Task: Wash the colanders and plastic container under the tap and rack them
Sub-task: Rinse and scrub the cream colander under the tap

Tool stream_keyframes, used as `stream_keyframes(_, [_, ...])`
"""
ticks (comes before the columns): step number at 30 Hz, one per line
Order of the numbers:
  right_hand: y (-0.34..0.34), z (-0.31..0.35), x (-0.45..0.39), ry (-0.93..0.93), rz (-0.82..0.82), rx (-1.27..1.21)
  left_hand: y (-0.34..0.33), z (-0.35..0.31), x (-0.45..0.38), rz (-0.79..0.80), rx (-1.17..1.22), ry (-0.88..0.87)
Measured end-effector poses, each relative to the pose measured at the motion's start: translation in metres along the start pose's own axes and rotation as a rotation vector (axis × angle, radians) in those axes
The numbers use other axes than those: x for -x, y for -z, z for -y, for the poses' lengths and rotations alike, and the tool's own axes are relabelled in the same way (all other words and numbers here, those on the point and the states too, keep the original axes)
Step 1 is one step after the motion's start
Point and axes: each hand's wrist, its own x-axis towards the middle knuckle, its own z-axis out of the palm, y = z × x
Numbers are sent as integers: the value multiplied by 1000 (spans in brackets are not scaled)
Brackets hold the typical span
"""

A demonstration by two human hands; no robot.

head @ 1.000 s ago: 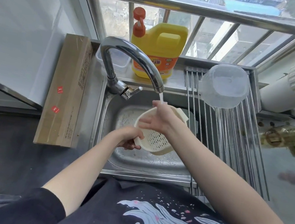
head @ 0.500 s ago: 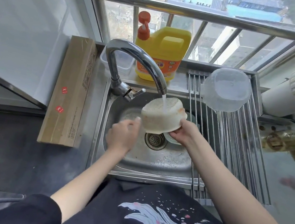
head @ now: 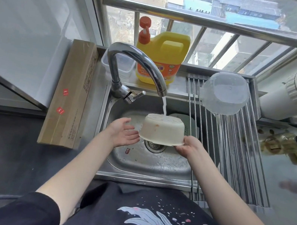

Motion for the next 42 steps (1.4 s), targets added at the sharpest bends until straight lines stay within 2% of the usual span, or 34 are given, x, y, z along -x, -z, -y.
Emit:
stream_keyframes(2, [0,-3,-2,-24,10,-78,-6,6,0,-90,-154,-119])
stream_keyframes(4, [-2,-7,-6,-49,5,-136,-11,12,2,-306,-564,-488])
stream_keyframes(5, [-5,-8,-7,-51,-9,-150,-15,14,6,-350,-730,-679])
stream_keyframes(6, [-7,-10,-9,-51,-29,-150,-21,17,10,-310,-806,-789])
stream_keyframes(8, [-14,-12,-6,-42,-30,-129,-33,21,10,-162,-883,-779])
stream_keyframes(11, [-20,-13,0,-28,-32,-110,-50,17,2,-138,-1045,-728])
stream_keyframes(17, [-14,-2,-1,-14,-41,-84,-63,2,-6,1,-1095,-836])
stream_keyframes(19, [-10,0,-2,-12,-23,-110,-62,-5,-5,-44,-1061,-906])
stream_keyframes(22, [-6,-3,0,-54,-21,-107,-52,-15,-4,-193,-963,-994])
stream_keyframes(24, [-11,-6,2,-59,-35,-126,-54,-14,-5,-249,-900,-901])
stream_keyframes(26, [-19,-10,3,-63,-44,-157,-64,-11,-5,-228,-841,-703])
stream_keyframes(29, [-26,-13,4,-57,-83,-140,-77,-7,4,-245,-1098,-560])
stream_keyframes(31, [-25,-12,3,-81,-81,-116,-81,-5,12,-417,-1353,-656])
stream_keyframes(33, [-24,-10,2,-95,-53,-126,-86,-5,20,-586,-1550,-877])
stream_keyframes(34, [-23,-9,2,-95,-36,-124,-89,-4,25,-615,-1607,-992])
stream_keyframes(36, [-23,-7,2,-98,-8,-124,-91,0,30,-603,-1594,-1173])
stream_keyframes(38, [-20,-5,0,-89,1,-137,-88,1,33,-468,-1398,-1208])
stream_keyframes(39, [-17,-3,-1,-83,-6,-147,-85,0,30,-346,-1232,-1147])
stream_keyframes(41, [-12,-3,-4,-77,-31,-161,-79,-6,20,-105,-916,-914])
stream_keyframes(42, [-11,-3,-5,-78,-35,-152,-77,-7,16,-79,-800,-828])
